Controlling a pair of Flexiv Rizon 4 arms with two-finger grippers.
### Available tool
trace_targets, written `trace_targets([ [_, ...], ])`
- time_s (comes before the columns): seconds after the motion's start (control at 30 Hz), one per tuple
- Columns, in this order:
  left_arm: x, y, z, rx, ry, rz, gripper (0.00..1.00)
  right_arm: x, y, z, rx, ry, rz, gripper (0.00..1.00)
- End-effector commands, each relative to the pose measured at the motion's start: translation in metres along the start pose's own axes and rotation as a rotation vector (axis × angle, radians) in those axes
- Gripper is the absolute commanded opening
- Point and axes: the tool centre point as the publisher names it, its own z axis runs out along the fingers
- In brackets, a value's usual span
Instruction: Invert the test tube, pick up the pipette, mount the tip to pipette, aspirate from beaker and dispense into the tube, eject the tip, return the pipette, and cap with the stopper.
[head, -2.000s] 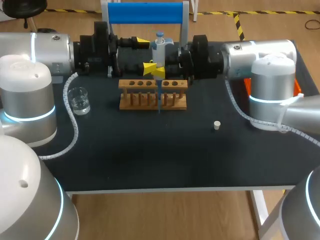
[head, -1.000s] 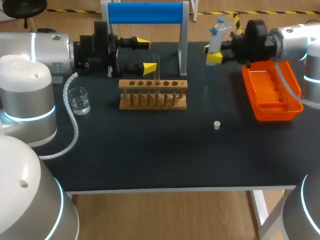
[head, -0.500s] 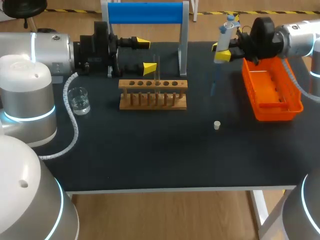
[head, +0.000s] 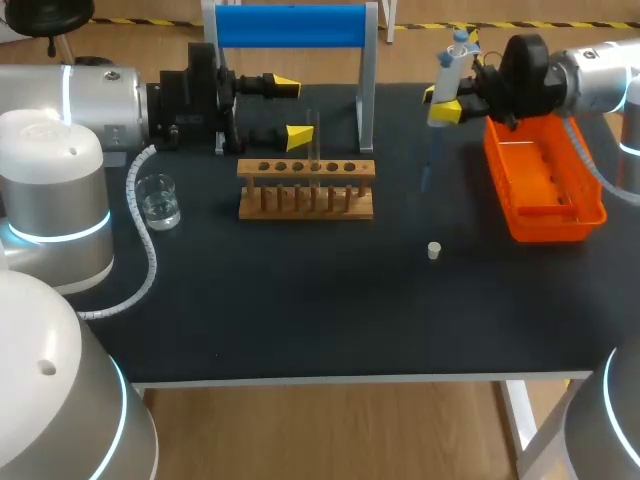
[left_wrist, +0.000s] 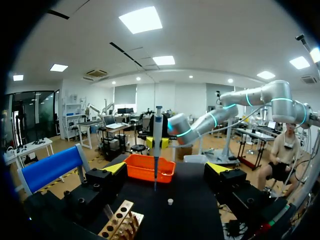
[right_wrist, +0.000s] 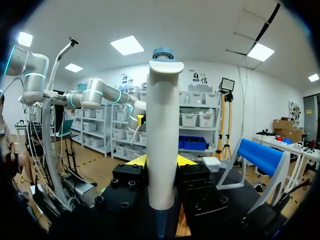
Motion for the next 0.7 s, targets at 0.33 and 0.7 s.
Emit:
trace_targets([
  [0.33, 0.001, 0.001, 0.001, 0.004, -0.005, 0.001, 1.00, 0.012, 0.035, -0.084, -0.042, 0.013, 0.016, 0.00],
  [0.7, 0.001, 0.001, 0.001, 0.004, -0.005, 0.001, 1.00, 0.003, 0.036, -0.158, -0.050, -0.025, 0.021, 0.00],
])
